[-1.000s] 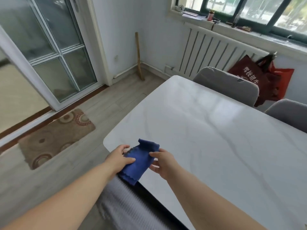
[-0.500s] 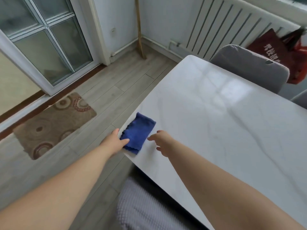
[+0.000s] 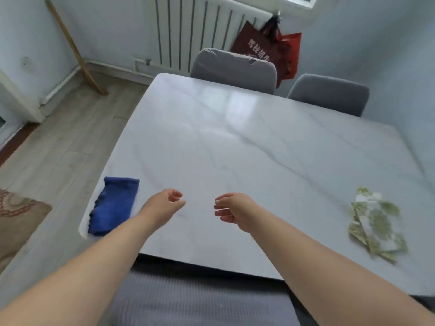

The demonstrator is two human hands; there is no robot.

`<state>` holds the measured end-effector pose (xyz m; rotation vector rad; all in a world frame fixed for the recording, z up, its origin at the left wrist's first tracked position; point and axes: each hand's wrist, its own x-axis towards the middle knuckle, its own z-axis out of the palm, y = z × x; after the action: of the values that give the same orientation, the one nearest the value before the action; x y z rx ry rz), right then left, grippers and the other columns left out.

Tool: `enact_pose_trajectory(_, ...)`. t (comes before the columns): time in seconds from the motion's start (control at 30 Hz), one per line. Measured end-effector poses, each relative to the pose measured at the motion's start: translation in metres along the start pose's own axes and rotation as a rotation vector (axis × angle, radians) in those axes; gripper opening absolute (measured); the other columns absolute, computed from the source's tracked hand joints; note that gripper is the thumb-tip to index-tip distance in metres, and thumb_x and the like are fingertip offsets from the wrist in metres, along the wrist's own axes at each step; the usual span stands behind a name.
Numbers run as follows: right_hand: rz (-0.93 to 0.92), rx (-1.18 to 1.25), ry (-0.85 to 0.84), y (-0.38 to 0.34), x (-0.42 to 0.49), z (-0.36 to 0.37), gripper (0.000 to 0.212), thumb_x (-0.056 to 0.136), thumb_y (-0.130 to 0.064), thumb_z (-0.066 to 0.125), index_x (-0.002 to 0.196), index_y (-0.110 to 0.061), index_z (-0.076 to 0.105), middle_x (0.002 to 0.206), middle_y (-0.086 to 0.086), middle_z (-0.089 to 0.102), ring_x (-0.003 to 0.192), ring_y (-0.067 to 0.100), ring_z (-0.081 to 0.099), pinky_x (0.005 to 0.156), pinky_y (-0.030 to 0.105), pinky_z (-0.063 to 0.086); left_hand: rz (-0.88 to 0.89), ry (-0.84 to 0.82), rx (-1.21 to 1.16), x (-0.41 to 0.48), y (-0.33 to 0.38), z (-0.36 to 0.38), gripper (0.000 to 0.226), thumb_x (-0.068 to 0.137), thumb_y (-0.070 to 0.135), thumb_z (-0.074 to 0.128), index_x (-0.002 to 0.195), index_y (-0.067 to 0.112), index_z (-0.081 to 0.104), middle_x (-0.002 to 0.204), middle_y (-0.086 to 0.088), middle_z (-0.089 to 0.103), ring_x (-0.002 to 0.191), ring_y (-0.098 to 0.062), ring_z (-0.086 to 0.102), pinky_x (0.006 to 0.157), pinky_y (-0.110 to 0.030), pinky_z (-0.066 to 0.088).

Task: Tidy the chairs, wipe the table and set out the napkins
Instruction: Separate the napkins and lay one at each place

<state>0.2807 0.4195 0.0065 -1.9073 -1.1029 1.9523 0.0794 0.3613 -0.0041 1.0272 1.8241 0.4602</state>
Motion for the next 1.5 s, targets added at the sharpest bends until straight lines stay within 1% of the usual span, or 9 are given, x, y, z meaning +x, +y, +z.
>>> enact_pose_trajectory(0.27,-0.028,0.200,0.167,0.053,-0.065,-0.129,0.007,0.091,-0.008,0.059,0.097,-0.009,0.063,0.096,0.010,0.066,0.080,0.022,0.065,0.077,0.030,0.053,0.128,-0.238,0.104,-0.010,0.086,0.096,0.024,0.089,0.033,0.059,0.111,0.024,0.061,0.108,0.004,0.065,0.100,-0.017,0.061,0.090,-0.034,0.050)
enact_pose_trajectory(0.47,-0.038,0.309,0.268,0.103,-0.100,-0.242,0.008,0.090,-0.006,0.060,0.097,-0.008,0.062,0.092,0.009,0.065,0.077,0.021,0.064,0.072,0.029,0.052,0.191,-0.352,0.176,-0.028,0.146,0.181,0.019,0.088,0.031,0.061,0.106,0.025,0.062,0.103,0.004,0.066,0.097,-0.017,0.063,0.091,-0.036,0.051)
enact_pose_trajectory(0.83,0.088,0.313,0.487,0.186,-0.093,-0.446,0.022,0.091,0.002,0.053,0.111,-0.006,0.059,0.094,0.010,0.061,0.071,0.015,0.054,0.062,0.025,0.045,0.057,-0.423,0.037,-0.042,0.244,0.377,0.016,0.091,0.018,0.060,0.107,0.018,0.064,0.106,-0.004,0.065,0.090,-0.012,0.063,0.072,-0.021,0.049)
enact_pose_trajectory(0.97,0.081,0.293,0.482,0.200,-0.078,-0.484,0.030,0.091,0.003,0.052,0.118,-0.007,0.058,0.106,0.013,0.059,0.091,0.020,0.054,0.075,0.030,0.047,-0.045,-0.443,-0.105,-0.030,0.268,0.445,0.028,0.092,0.014,0.059,0.120,0.014,0.059,0.112,-0.007,0.064,0.097,-0.018,0.062,0.074,-0.022,0.050)
enact_pose_trajectory(1.1,0.068,0.302,0.433,0.211,-0.066,-0.505,0.035,0.091,0.004,0.050,0.124,-0.007,0.056,0.118,0.012,0.057,0.108,0.026,0.056,0.090,0.037,0.049,-0.196,-0.397,-0.246,-0.020,0.286,0.496,0.035,0.091,0.009,0.057,0.126,0.012,0.053,0.108,-0.009,0.058,0.092,-0.020,0.057,0.075,-0.027,0.052)
enact_pose_trajectory(1.2,0.057,0.322,0.415,0.218,-0.059,-0.517,0.036,0.091,0.003,0.051,0.125,-0.008,0.055,0.121,0.010,0.056,0.104,0.022,0.056,0.090,0.036,0.048,-0.312,-0.362,-0.309,-0.014,0.297,0.522,0.029,0.090,0.010,0.057,0.119,0.009,0.055,0.103,-0.008,0.056,0.083,-0.019,0.057,0.069,-0.030,0.050)
enact_pose_trajectory(1.3,0.054,0.364,0.402,0.223,-0.055,-0.525,0.038,0.090,0.003,0.054,0.126,-0.008,0.055,0.121,0.009,0.056,0.103,0.021,0.056,0.094,0.038,0.047,-0.377,-0.349,-0.329,-0.012,0.304,0.537,0.031,0.086,0.016,0.065,0.115,0.007,0.057,0.099,-0.008,0.059,0.070,-0.014,0.060,0.045,-0.019,0.042)
enact_pose_trajectory(1.37,0.046,0.390,0.398,0.226,-0.054,-0.530,0.040,0.089,0.004,0.057,0.126,-0.008,0.054,0.120,0.008,0.056,0.104,0.021,0.056,0.095,0.038,0.047,-0.402,-0.326,-0.344,-0.010,0.309,0.544,0.030,0.083,0.021,0.071,0.107,0.010,0.058,0.086,-0.004,0.057,0.060,-0.010,0.056,0.034,-0.012,0.034)
enact_pose_trajectory(1.5,0.013,0.458,0.432,0.232,-0.054,-0.540,0.037,0.088,0.002,0.061,0.123,-0.008,0.056,0.116,0.007,0.057,0.101,0.020,0.057,0.090,0.033,0.046,-0.338,-0.303,-0.344,-0.008,0.317,0.555,0.019,0.082,0.018,0.073,0.083,0.014,0.055,0.068,0.001,0.047,0.052,-0.008,0.041,0.042,-0.017,0.034)
